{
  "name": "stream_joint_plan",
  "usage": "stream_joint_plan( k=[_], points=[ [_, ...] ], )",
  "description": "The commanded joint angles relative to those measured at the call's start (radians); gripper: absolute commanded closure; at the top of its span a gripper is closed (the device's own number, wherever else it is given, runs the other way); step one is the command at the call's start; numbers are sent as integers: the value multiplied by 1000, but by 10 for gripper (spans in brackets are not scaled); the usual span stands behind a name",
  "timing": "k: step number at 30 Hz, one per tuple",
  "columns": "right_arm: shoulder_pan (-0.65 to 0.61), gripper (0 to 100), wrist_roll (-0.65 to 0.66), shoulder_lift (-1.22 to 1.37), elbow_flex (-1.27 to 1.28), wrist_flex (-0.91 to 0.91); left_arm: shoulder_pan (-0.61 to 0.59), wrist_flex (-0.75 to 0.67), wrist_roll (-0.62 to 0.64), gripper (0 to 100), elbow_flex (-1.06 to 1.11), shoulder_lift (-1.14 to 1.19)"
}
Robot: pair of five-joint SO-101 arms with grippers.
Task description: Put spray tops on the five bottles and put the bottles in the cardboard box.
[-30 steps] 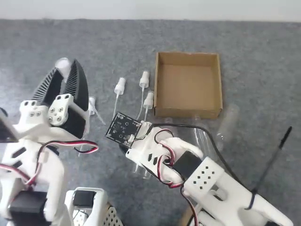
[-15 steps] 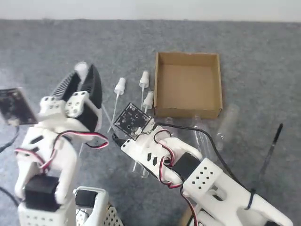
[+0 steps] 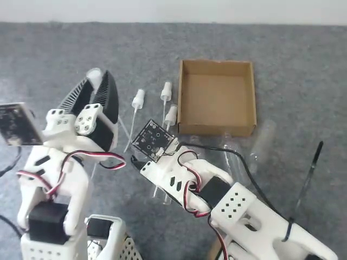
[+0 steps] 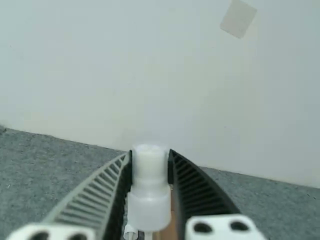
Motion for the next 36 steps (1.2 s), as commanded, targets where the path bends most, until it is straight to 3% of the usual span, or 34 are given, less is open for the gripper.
stream_joint_plan(
  k=[1,12,23,30,36],
  points=[
    [-5,993,-11,-38,-11,-21,9,-51,9,913,19,-3],
    [-1,993,-12,-38,-11,-19,48,-78,6,913,153,-11],
    [5,993,-17,-272,74,-22,54,44,-60,913,259,-12],
    [136,993,-83,-220,81,-85,166,46,-66,913,266,-12],
    [142,993,-94,-163,54,-105,184,51,-86,913,271,-11]
  ],
)
